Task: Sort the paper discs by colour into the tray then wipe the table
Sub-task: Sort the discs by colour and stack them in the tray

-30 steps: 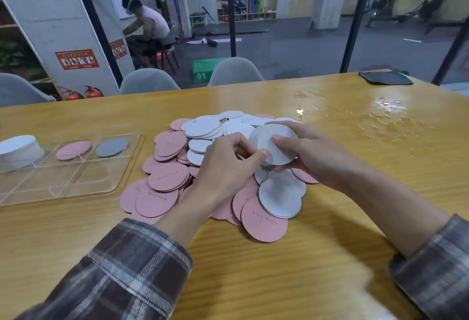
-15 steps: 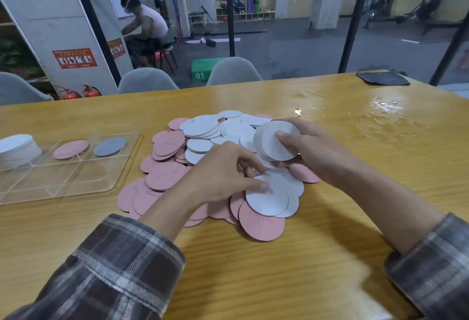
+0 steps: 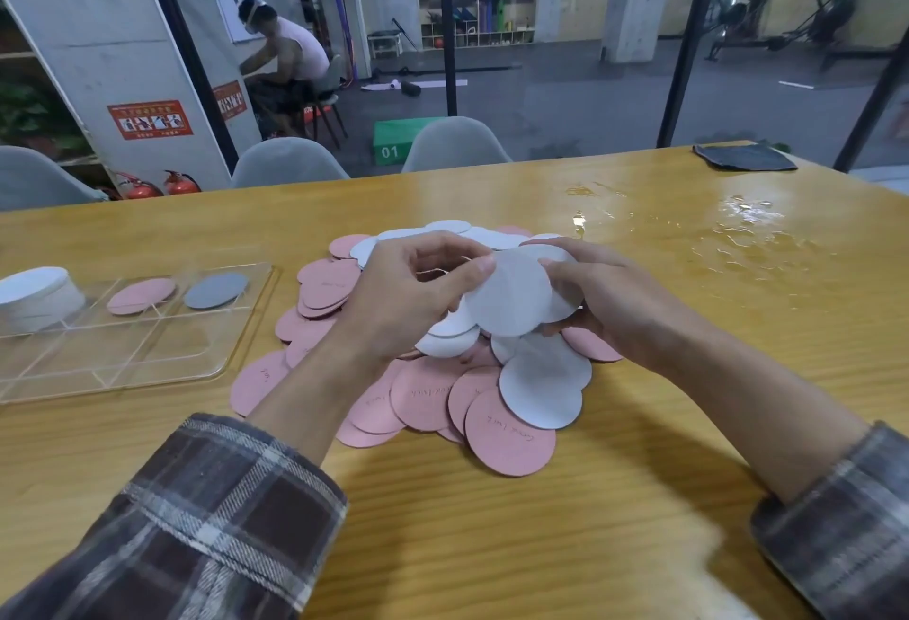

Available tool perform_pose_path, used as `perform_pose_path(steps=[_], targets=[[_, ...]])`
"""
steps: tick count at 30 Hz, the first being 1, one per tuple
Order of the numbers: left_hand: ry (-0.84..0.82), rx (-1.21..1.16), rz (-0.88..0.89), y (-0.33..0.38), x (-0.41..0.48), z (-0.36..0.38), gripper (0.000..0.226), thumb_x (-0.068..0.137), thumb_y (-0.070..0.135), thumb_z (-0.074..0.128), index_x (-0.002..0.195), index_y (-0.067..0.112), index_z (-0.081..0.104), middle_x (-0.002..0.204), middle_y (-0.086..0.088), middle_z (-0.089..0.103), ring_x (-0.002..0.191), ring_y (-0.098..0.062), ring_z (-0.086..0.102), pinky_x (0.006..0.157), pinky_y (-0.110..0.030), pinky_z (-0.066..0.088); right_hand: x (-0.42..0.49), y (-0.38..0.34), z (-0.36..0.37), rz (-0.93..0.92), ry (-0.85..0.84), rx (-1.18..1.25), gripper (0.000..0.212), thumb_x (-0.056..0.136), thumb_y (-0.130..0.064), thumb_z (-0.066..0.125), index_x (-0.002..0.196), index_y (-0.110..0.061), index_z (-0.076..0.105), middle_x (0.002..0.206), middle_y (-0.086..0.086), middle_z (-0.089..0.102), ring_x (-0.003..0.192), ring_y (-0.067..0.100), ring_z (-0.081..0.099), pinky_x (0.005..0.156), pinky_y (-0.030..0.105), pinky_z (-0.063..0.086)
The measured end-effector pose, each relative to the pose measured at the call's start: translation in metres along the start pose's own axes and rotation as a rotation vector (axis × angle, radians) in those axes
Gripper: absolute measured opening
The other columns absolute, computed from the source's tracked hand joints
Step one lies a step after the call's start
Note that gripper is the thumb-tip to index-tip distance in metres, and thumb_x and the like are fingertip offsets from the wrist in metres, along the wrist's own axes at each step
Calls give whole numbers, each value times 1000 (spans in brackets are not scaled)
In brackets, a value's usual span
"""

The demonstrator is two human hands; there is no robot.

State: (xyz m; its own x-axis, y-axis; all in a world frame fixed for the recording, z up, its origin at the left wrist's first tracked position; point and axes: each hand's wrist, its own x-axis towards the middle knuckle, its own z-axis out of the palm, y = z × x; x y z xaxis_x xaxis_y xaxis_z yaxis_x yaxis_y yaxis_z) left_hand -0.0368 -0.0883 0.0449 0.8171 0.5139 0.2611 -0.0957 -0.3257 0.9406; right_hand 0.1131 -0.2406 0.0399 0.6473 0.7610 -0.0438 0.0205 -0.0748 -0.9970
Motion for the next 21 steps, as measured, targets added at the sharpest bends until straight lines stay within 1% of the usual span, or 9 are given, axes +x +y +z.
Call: perform_pose_path(steps=[3,6,8,10,12,14,16,19,21], targets=[[58,-25,89,2,-1,1,5,95,11,75,97,9,78,83,0,74,67,-16,61,63,-24,50,-2,-1,1,-2,-22,0,32,101,-8,49,119,-22,72,116,10,72,94,27,72,71,36,59],[43,-61,89,5,-3,2,10,96,14,72,96,6,79,92,-7,79,86,-23,73,82,-28,60,-5,-4,2,1,-1,83,34,103,-4,45,116,-21,72,111,6,69,85,19,70,63,32,60],[42,-67,65,5,-4,3,12,95,16,74,94,6,80,96,-8,79,91,-19,73,91,-32,59,-5,-6,2,7,4,138,30,105,-7,46,113,-19,72,108,7,70,83,18,70,63,34,62],[31,-45,49,4,-4,3,6,91,12,78,95,9,81,97,-4,80,91,-14,74,92,-31,57,-4,-6,1,11,9,147,28,105,-8,47,114,-17,72,111,8,71,92,22,70,69,40,63],[14,-14,48,1,-6,5,10,89,5,78,97,12,80,100,3,80,95,-16,76,93,-30,58,-4,-6,1,14,12,159,27,105,-8,48,115,-14,72,113,9,71,99,25,68,71,45,65],[13,-3,38,0,-6,7,15,89,4,79,99,14,79,104,8,79,96,-16,76,93,-28,58,-5,-6,3,25,1,184,26,105,-8,47,113,-13,72,111,9,72,95,24,70,65,42,65],[22,7,33,-1,-7,9,19,87,4,80,101,17,78,107,12,78,92,-13,75,92,-27,57,-5,-6,3,27,-8,197,26,106,-9,47,109,-14,72,108,10,73,89,23,72,67,42,65],[68,-2,31,-4,-5,10,22,84,4,84,101,15,77,104,7,78,88,-16,76,87,-27,59,-3,-4,2,20,-19,177,27,107,-13,46,108,-15,72,105,9,75,83,20,74,69,41,62],[100,-5,34,-6,-5,10,22,82,4,85,100,13,77,99,4,78,87,-16,76,81,-23,58,-2,-4,3,31,-31,157,27,108,-17,45,111,-13,72,110,12,75,85,23,74,67,41,59]])
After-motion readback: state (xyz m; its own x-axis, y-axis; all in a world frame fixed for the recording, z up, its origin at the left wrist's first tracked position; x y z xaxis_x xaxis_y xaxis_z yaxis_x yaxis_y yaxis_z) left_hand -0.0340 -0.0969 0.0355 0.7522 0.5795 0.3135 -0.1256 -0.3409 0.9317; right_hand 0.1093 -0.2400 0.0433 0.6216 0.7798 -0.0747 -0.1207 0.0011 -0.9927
